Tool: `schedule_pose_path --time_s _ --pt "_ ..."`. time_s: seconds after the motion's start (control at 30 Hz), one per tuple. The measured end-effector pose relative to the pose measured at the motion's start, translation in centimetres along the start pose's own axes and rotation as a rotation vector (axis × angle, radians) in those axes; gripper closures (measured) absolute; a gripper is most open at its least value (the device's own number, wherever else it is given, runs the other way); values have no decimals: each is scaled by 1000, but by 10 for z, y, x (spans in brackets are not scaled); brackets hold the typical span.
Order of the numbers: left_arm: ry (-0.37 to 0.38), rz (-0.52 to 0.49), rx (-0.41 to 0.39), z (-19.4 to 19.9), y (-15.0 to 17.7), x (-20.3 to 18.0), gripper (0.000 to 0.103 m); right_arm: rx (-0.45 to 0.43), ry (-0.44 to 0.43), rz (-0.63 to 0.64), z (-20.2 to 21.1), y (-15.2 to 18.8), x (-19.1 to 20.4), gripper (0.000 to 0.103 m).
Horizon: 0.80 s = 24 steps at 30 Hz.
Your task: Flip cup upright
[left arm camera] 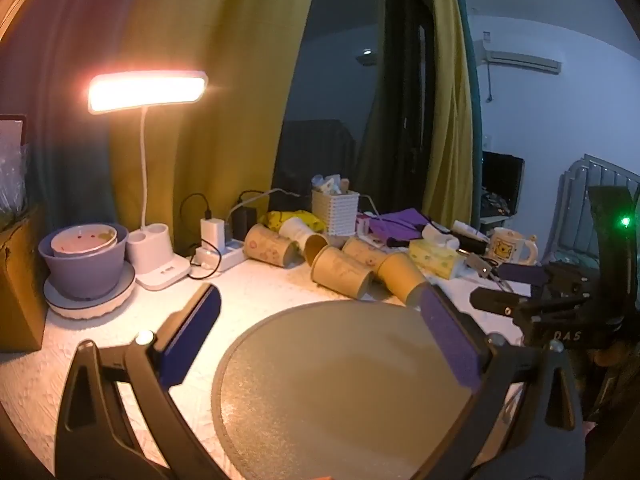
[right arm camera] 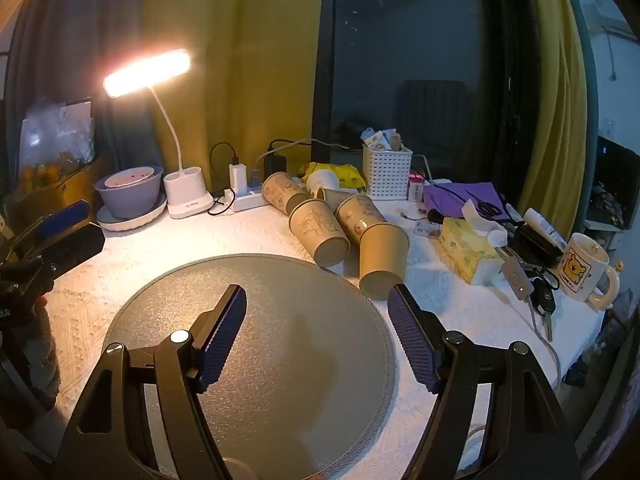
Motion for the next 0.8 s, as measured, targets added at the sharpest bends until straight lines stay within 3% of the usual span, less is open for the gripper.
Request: schedule_pose_path --time_s 0.8 --pt "-1 -2 -2 3 0 -4 2 -4 -2 -5 1 0 -1 27"
Point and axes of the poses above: each gripper's, at about its wrist camera, not at the fingertips, and z roughly against the way its jaws point, x to its left, y to its underside, the point moved 2 cm from there along -z, roughly the way its jaws point, and after that the axes turned 8 degrees about -x, right-handed, at the moved point
